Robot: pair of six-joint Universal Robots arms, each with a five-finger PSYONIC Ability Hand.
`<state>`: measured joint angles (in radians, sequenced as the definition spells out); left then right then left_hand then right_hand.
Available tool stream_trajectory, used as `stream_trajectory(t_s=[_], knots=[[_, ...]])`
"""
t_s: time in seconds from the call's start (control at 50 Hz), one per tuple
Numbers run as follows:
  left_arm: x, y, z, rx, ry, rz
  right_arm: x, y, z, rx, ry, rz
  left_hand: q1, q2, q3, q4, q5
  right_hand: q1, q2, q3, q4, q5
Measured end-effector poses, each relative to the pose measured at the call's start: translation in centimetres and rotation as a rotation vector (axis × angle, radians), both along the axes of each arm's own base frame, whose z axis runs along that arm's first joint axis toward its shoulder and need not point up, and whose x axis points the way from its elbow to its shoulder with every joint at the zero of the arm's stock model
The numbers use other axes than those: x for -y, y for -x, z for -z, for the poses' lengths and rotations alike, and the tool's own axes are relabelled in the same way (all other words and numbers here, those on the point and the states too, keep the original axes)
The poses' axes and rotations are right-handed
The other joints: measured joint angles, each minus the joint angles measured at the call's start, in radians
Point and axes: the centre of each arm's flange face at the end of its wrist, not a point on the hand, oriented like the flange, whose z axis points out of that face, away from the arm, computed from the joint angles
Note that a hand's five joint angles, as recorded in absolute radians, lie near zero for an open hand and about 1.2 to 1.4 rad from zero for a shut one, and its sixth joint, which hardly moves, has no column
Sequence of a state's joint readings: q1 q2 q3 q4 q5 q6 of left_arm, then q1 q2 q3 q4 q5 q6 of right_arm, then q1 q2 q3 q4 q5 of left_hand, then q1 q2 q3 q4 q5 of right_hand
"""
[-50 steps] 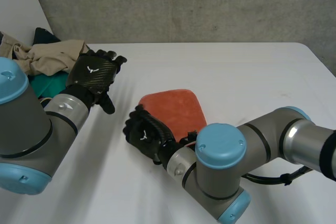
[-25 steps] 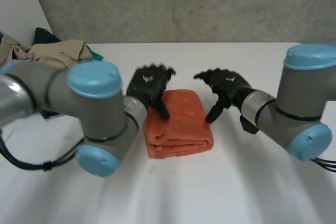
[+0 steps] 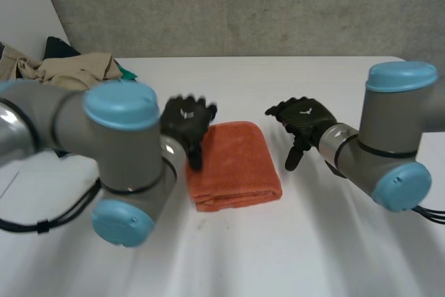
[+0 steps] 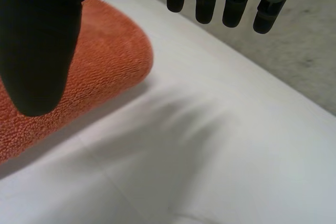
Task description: Fold the laundry.
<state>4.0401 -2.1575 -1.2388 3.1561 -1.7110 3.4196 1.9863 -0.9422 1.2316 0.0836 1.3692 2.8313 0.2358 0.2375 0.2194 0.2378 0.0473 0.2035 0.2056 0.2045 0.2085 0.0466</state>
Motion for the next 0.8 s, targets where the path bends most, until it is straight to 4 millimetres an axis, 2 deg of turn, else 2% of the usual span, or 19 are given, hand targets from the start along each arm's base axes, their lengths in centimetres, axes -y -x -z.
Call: stream_trajectory(t_s=[0.06,0.1,0.22,0.36,0.54,0.64,0.72,0.76,0.78,0.8], knots=[[0.1,0.0,-2.6,-0.055,0.044,0.055,-0.7,0.7,-0.2,0.031,0.006,0.040,0.000,0.000,0.000,0.000,0.000,0.000,0.000,0.000,0.000,0.000],[0.1,0.1,-4.3,-0.095,0.068,0.125,-1.3,1.2,0.4,0.061,-0.022,0.069,0.000,0.000,0.000,0.000,0.000,0.000,0.000,0.000,0.000,0.000],[-0.4,0.5,-6.6,-0.170,0.070,0.366,-2.9,2.3,2.8,0.154,-0.161,0.127,0.000,0.000,0.001,0.000,0.000,0.000,0.000,0.000,0.000,0.000],[-1.3,0.7,-7.1,-0.228,0.013,0.543,-3.8,2.0,4.4,0.252,-0.268,0.105,0.000,0.000,0.001,0.000,0.003,0.000,0.000,0.000,0.000,0.000],[-1.8,1.0,-6.9,-0.242,-0.011,0.562,-2.9,0.7,6.0,0.315,-0.294,0.083,0.000,0.000,0.002,0.000,0.004,0.004,0.006,0.007,0.005,0.005],[-2.0,1.0,-7.0,-0.241,-0.009,0.560,-3.0,-0.6,6.8,0.315,-0.298,0.056,0.000,0.000,0.002,0.000,0.004,0.115,0.115,0.112,0.103,0.096],[-2.1,1.0,-7.0,-0.241,-0.008,0.559,-3.0,-1.4,7.4,0.310,-0.300,0.038,0.001,0.000,0.002,0.000,0.004,0.220,0.253,0.248,0.244,0.230],[-2.1,1.0,-7.0,-0.241,-0.009,0.559,-3.0,-1.7,7.6,0.308,-0.299,0.030,0.001,0.000,0.002,0.000,0.004,0.358,0.456,0.463,0.460,0.420],[-2.1,1.0,-6.9,-0.240,-0.011,0.558,-3.0,-1.9,7.6,0.309,-0.295,0.025,0.001,0.000,0.002,0.000,0.004,0.444,0.599,0.627,0.655,0.579],[-2.0,1.0,-6.9,-0.240,-0.012,0.557,-2.9,-2.1,7.6,0.309,-0.292,0.022,0.001,0.000,0.002,0.000,0.004,0.488,0.668,0.694,0.777,0.685]])
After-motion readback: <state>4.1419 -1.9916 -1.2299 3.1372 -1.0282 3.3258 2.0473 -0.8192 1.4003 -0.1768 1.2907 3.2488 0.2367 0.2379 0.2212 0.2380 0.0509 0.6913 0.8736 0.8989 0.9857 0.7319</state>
